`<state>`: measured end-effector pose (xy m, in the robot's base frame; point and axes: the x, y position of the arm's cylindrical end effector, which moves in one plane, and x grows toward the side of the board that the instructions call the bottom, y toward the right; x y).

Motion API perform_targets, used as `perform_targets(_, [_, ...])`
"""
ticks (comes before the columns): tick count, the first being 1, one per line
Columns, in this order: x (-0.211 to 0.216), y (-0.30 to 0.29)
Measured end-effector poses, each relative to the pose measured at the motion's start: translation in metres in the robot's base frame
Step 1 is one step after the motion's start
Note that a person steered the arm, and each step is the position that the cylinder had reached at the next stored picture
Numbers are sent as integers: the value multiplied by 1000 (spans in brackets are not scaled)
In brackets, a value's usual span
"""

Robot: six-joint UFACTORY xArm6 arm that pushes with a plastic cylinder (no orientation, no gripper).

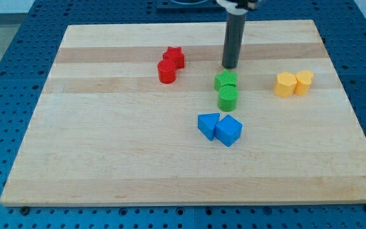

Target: Separate the blue blocks

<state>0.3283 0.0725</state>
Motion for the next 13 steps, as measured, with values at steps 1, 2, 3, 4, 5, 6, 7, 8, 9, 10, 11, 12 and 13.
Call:
perform_targets(1, [24, -34])
perform_targets(2, [45, -59])
perform_targets(3, [82, -72])
perform_targets(4, [101, -57])
perform_targets(5, [121, -41])
perform_targets(6, [151, -41])
perform_targets(7, [168, -41])
perform_targets(8, [183, -41])
perform_targets(9, [184, -41])
perform_targets(10, [183, -42])
perform_targets(11, [166, -72])
perform_targets(12, [163, -47])
perform_targets(13, [163, -29])
